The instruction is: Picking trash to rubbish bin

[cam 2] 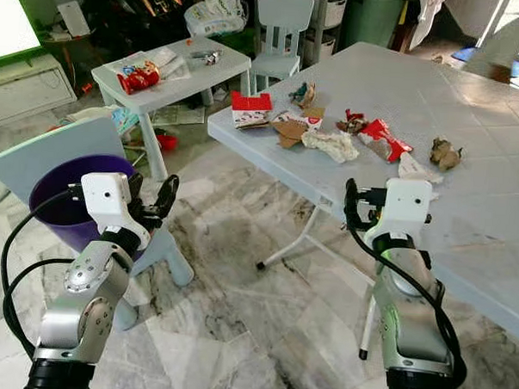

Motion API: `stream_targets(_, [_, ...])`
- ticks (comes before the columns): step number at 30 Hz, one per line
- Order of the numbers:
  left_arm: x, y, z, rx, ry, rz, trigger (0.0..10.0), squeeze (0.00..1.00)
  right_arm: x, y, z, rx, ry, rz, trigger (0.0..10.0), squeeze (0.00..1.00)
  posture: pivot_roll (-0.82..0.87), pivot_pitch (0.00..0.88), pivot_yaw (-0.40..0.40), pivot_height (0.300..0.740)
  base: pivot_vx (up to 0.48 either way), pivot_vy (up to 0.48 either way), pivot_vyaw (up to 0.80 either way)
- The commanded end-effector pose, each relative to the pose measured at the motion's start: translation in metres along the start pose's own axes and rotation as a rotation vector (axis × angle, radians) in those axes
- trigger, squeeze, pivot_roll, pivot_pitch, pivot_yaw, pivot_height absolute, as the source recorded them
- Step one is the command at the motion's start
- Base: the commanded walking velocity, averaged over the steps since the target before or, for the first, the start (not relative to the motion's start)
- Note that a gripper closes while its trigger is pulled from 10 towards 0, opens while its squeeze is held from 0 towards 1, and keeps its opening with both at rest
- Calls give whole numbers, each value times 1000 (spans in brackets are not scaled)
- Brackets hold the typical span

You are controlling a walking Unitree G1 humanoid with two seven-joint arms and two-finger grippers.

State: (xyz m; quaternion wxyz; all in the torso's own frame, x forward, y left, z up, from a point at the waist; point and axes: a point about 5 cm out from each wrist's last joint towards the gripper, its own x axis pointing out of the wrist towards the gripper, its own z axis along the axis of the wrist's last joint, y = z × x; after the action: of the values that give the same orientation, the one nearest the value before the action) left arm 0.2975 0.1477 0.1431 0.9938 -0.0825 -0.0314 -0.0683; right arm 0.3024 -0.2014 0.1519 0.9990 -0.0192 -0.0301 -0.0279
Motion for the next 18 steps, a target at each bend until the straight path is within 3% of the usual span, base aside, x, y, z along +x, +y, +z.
stream_targets(1, [-1,-1,2,0,-2,-7,10000,0,0,-3,6,-9,-17,-4,10000,0,-10,40,27,740,240,-244,0])
stream_targets(15, [-1,-2,1,-2,-2,-9,10000,0,1,-3,6,-12,-18,2,10000,0,-7,34,25,740,260,-258,0])
stream_targets(18, [-1,-2,2,-10,-8,-4,10000,0,2,-3,6,-9,-16,1,10000,0,-7,34,25,740,0,0,0])
